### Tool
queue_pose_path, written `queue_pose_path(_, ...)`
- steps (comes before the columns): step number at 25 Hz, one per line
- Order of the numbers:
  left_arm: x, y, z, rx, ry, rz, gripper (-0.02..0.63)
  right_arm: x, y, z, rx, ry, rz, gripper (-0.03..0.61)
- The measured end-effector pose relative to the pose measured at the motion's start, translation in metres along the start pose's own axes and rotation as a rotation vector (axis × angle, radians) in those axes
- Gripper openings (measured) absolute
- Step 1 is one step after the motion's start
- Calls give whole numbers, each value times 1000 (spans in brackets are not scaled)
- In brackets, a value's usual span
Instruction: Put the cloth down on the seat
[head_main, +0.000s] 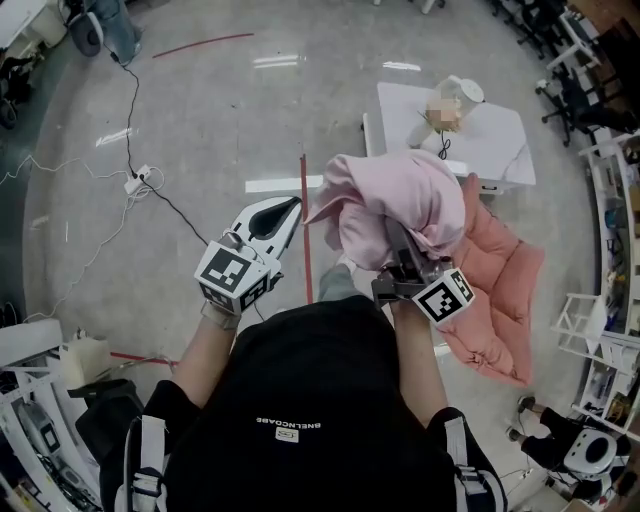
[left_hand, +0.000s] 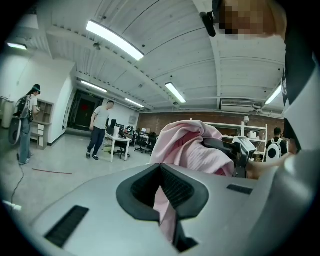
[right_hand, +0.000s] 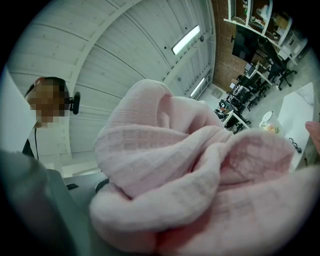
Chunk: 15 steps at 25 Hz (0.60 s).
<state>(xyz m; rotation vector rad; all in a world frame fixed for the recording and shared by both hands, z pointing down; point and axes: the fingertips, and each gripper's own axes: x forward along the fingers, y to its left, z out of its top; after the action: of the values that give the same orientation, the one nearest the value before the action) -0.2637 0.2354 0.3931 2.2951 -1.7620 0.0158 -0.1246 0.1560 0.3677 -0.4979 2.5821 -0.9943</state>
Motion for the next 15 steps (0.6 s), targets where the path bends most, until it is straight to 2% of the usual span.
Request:
queue_pose_path(10, 148, -16, 41, 32, 61, 8, 15, 15, -88, 119, -21, -2, 38, 311)
queue_pose_path(15, 219, -40, 53, 59, 88, -48, 15, 5, -128, 182, -46, -29, 31, 311)
